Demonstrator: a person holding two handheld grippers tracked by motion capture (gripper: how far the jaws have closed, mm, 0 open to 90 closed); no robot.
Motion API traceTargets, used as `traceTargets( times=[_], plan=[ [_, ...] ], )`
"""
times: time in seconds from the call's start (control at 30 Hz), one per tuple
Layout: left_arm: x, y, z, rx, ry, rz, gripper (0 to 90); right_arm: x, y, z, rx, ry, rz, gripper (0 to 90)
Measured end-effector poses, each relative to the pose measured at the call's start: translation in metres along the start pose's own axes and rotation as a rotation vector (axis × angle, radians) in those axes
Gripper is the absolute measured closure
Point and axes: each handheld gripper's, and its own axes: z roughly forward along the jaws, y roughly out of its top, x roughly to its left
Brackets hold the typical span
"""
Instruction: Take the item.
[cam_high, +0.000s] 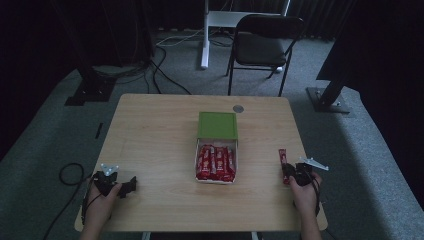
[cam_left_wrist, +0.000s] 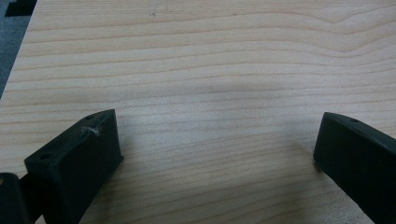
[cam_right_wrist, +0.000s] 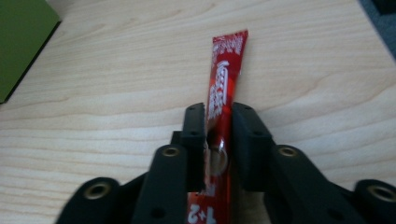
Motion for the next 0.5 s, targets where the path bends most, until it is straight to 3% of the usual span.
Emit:
traceTargets(
  times=[0.3,0.5],
  plan=[
    [0.0,0.0,0.0,0.0,0.0,0.0,1.2,-0.005,0.004,-0.006,-0.027,0.025,-0.01,53.3],
    [0.0,0.0,0.0,0.0,0.0,0.0,1.2,-0.007,0.005,-0.012,-0.032,0.047,-0.012,50.8]
  ],
)
